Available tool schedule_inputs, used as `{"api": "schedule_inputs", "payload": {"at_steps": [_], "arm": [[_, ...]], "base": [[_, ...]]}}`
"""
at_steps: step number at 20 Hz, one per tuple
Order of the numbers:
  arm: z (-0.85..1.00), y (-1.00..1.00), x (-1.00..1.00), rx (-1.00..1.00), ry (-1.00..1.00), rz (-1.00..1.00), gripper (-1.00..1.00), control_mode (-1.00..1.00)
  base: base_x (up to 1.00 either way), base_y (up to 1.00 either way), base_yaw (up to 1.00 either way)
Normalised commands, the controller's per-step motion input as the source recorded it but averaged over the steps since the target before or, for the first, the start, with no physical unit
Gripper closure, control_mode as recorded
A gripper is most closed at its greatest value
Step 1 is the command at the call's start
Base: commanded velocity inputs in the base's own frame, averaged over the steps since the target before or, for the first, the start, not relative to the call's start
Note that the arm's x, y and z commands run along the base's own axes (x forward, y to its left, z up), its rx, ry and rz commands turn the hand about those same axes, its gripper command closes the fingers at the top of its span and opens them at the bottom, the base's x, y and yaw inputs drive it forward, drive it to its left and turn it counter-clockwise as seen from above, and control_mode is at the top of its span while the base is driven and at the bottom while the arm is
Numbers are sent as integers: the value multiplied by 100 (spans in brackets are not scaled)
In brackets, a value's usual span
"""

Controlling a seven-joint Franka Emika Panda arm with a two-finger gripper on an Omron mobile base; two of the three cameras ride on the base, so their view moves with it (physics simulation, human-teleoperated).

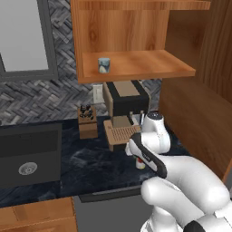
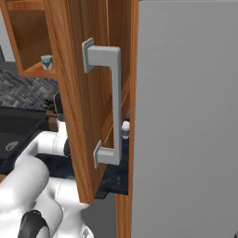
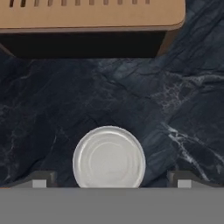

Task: Restock the canned food cabinet by taking the new fresh canned food from the counter and placing it in the cabinet. Then, take the old canned food from the cabinet and place it on the counter.

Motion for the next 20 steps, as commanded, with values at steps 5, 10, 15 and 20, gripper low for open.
{"api": "schedule_inputs", "payload": {"at_steps": [5,10,15,20], "arm": [[-43,0,0,0,3,0,-100,-100],[-40,0,0,-1,3,0,100,-100],[-5,0,0,-1,1,0,100,-100],[15,0,-21,0,-6,2,100,-100]], "base": [[0,0,0],[0,0,0],[0,0,0],[0,0,0]]}}
